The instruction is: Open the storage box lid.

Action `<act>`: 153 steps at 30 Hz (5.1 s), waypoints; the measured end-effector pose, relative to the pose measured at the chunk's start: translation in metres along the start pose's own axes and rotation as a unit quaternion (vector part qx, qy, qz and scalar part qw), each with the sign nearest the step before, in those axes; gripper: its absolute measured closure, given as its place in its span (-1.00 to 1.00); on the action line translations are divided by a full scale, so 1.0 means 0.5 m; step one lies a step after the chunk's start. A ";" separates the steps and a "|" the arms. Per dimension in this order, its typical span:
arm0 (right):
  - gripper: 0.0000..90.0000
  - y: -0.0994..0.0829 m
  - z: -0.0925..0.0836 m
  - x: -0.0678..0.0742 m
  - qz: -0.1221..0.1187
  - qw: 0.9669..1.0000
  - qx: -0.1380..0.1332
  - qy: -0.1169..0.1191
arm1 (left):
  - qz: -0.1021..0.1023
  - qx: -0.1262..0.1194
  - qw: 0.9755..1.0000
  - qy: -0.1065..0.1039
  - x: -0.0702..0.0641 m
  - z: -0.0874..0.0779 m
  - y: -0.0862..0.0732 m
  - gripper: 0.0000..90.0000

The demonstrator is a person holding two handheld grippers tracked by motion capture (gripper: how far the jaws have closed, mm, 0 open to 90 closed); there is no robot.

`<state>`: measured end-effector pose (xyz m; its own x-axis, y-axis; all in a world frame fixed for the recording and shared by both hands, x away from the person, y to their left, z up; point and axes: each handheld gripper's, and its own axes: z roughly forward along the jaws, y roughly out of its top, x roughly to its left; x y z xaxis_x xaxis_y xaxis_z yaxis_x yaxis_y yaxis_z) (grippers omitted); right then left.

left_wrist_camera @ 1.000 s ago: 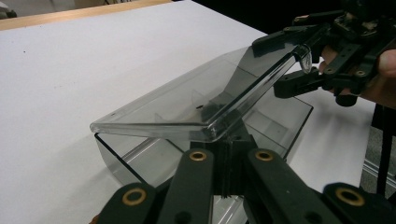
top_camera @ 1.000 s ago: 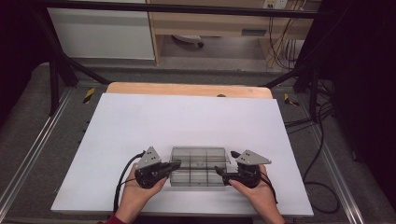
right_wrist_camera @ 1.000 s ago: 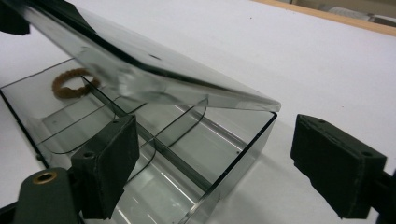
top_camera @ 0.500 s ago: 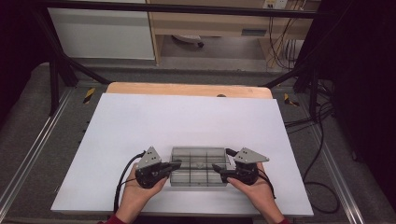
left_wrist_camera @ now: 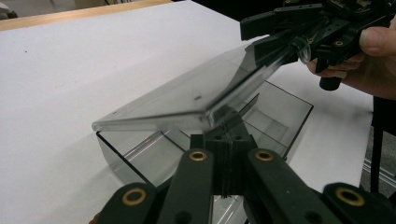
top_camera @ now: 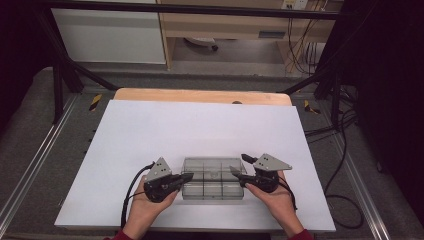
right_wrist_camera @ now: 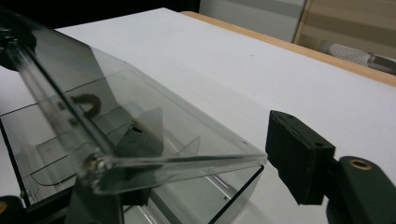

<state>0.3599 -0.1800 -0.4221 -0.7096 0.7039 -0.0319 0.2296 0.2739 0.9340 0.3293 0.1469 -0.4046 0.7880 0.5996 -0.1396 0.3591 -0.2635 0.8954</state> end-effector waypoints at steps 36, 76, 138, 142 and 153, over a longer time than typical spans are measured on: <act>0.29 0.036 0.011 -0.021 -0.021 1.000 -0.012 0.010 | 0.019 -0.038 0.996 0.076 0.068 0.026 0.023 -0.13; 0.38 0.058 0.027 -0.040 -0.018 1.000 -0.009 0.000 | 0.003 -0.043 0.997 0.064 0.087 0.078 0.067 0.20; 0.28 0.058 0.067 -0.075 0.005 1.000 -0.014 -0.014 | -0.027 -0.056 0.995 0.075 0.128 0.113 0.079 0.27; 0.27 0.059 0.073 -0.079 0.010 1.000 -0.014 -0.016 | -0.030 -0.055 0.995 0.077 0.132 0.116 0.079 0.26; 0.26 0.056 0.084 -0.086 0.013 1.000 -0.013 -0.022 | -0.041 -0.058 0.994 0.078 0.144 0.127 0.078 0.25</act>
<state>0.4247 -0.1750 -0.4095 -0.6734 0.7389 -0.0234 0.2298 0.2393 0.9434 0.4318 0.1315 -0.4065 0.6682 0.7276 -0.1555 0.3514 -0.1244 0.9279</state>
